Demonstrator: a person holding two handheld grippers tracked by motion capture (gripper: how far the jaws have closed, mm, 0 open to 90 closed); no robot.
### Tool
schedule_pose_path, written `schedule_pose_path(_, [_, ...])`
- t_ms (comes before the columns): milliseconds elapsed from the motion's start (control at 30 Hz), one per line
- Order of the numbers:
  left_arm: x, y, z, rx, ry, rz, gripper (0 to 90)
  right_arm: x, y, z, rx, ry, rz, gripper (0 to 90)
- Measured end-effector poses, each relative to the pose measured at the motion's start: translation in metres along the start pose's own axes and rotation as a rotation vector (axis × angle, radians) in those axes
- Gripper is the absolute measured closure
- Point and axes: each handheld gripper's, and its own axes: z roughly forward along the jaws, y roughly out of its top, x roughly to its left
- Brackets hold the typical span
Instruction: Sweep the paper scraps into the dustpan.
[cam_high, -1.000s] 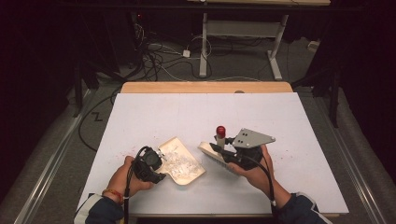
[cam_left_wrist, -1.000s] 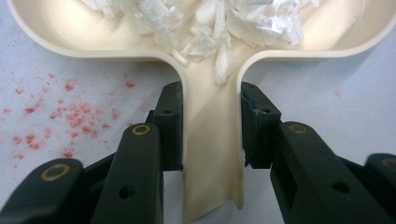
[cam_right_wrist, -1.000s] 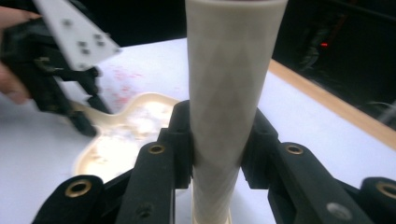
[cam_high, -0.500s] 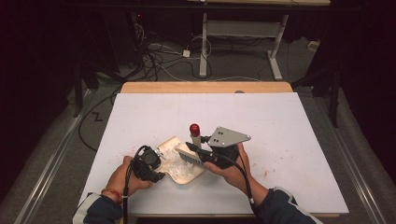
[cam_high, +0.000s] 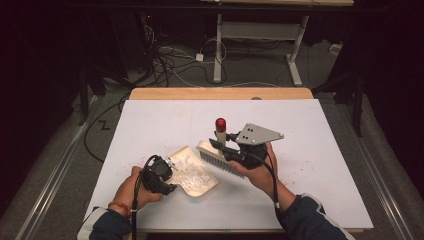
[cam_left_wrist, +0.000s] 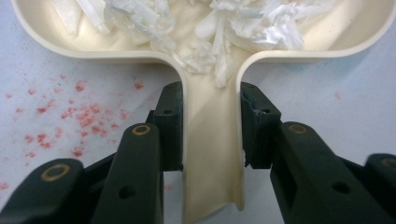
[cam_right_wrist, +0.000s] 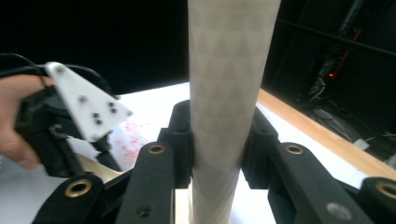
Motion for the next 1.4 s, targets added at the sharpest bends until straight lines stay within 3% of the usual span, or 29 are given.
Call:
schedule_pose_path(167, [0.0, -0.001, -0.001, -0.004, 0.0, -0.003, 63.3, -0.014, -0.003, 0.012, 0.025, -0.06, 0.0, 70.6])
schedule_pose_path(367, [0.0, -0.001, 0.0, -0.004, -0.002, -0.002, 63.3, -0.021, -0.009, 0.033, 0.065, -0.109, -0.016, 70.6])
schedule_pose_path(400, [0.0, -0.001, 0.0, -0.005, 0.0, -0.002, 63.3, -0.023, -0.012, 0.041, 0.075, -0.146, -0.022, 70.6])
schedule_pose_path(467, [0.0, 0.0, 0.0, -0.006, 0.006, 0.002, 63.3, -0.023, -0.012, 0.043, 0.072, -0.149, -0.022, 70.6])
schedule_pose_path(633, [-0.002, 0.002, -0.001, -0.021, 0.007, 0.006, 63.3, -0.013, -0.011, 0.063, 0.035, -0.08, 0.008, 70.6])
schedule_pose_path(700, [-0.003, 0.003, -0.001, -0.019, 0.008, 0.006, 63.3, -0.009, -0.011, 0.066, 0.037, -0.065, 0.004, 70.6])
schedule_pose_path(800, [-0.003, 0.003, 0.001, -0.019, 0.008, 0.005, 63.3, 0.009, -0.009, 0.073, 0.033, -0.017, -0.019, 70.6])
schedule_pose_path(933, [-0.003, 0.003, 0.001, -0.027, 0.004, 0.003, 63.3, 0.018, -0.007, 0.074, 0.028, 0.014, -0.026, 70.6])
schedule_pose_path(967, [-0.003, 0.002, 0.0, -0.029, 0.003, 0.0, 63.3, 0.021, -0.005, 0.07, 0.017, 0.04, -0.028, 70.6])
schedule_pose_path(1100, [-0.003, 0.003, 0.0, -0.03, 0.009, -0.006, 63.3, 0.023, 0.0, 0.064, 0.009, 0.062, -0.024, 70.6])
schedule_pose_path(1200, [-0.002, 0.003, 0.0, -0.031, 0.005, -0.01, 63.3, 0.023, 0.003, 0.057, 0.015, 0.029, -0.056, 70.6])
schedule_pose_path(1400, [-0.001, 0.002, -0.001, -0.04, 0.003, -0.022, 63.2, 0.004, 0.005, 0.034, -0.015, -0.016, -0.029, 70.6])
